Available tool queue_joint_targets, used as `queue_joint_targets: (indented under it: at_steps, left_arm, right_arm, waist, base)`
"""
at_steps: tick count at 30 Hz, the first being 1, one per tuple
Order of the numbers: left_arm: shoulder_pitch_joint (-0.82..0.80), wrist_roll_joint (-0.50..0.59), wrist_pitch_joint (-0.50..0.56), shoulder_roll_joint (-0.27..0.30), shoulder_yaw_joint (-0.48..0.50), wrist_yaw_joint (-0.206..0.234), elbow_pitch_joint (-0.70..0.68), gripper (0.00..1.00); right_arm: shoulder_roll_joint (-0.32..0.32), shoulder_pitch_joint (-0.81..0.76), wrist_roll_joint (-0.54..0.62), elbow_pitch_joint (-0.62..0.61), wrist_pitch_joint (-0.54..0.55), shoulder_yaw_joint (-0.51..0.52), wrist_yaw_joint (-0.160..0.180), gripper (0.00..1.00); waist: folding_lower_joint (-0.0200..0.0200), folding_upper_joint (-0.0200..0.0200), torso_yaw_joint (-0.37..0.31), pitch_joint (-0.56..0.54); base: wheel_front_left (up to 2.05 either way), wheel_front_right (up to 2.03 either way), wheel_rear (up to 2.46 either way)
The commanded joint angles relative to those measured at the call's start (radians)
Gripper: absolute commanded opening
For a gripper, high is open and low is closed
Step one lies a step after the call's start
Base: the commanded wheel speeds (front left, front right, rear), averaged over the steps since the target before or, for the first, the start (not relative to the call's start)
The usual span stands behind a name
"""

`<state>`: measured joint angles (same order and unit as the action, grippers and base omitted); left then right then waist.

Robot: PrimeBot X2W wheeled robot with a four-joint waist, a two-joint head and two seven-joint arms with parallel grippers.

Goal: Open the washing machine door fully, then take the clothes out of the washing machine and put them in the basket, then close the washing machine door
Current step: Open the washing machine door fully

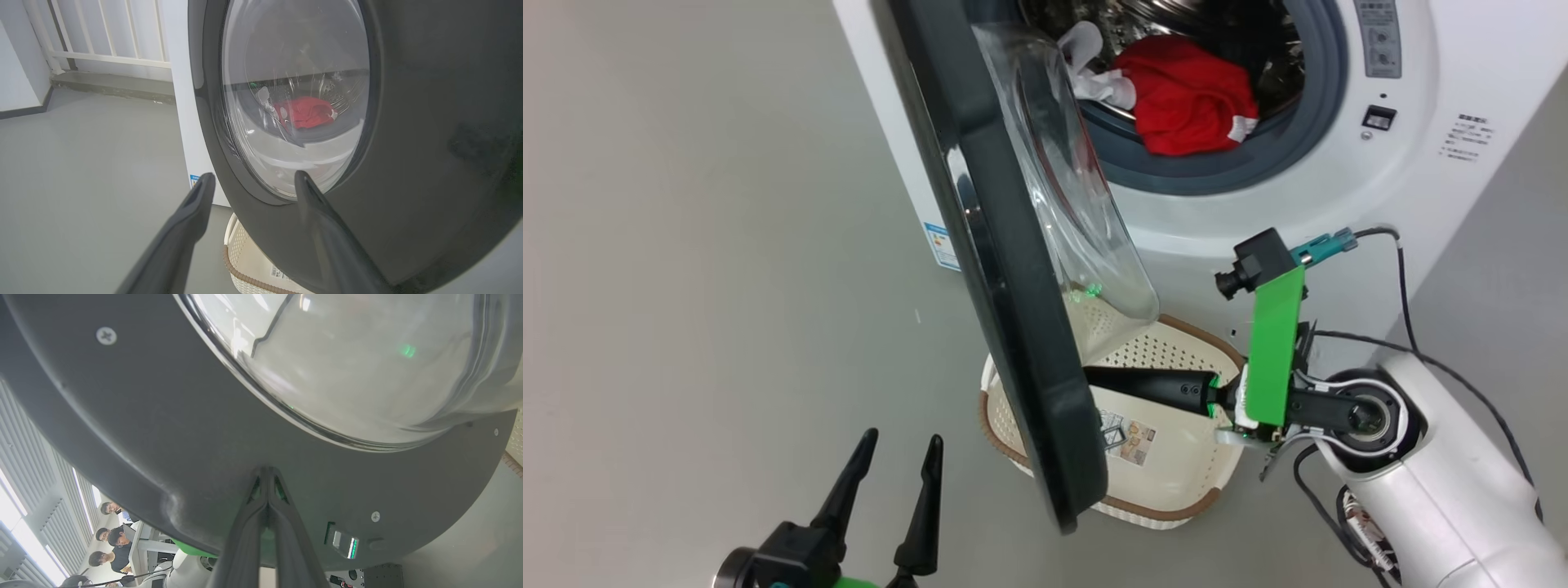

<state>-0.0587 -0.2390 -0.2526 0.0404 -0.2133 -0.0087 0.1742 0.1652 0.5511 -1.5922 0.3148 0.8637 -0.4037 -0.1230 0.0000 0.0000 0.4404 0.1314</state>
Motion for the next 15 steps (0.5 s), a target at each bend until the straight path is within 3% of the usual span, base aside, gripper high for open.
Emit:
queue_joint_targets:
  at_steps: [1,15]
  left_arm:
    - [-0.003,-0.002,-0.009,0.010,0.037,0.006,-0.019,1.00]
    - [0.004,-0.004,-0.009,0.010,0.064,0.013,-0.020,1.00]
  right_arm:
    - [-0.028,-0.015,0.013,-0.038,0.004,-0.016,-0.008,0.00]
    - [-0.056,-0.031,0.021,-0.055,0.014,-0.046,-0.008,0.00]
  waist:
    - [0.0000,0.0000,0.012,-0.007]
    - [0.0000,0.0000,0.075,-0.020]
  base:
    - [0.00,0.00,0.00]
    - [0.00,0.00,0.00]
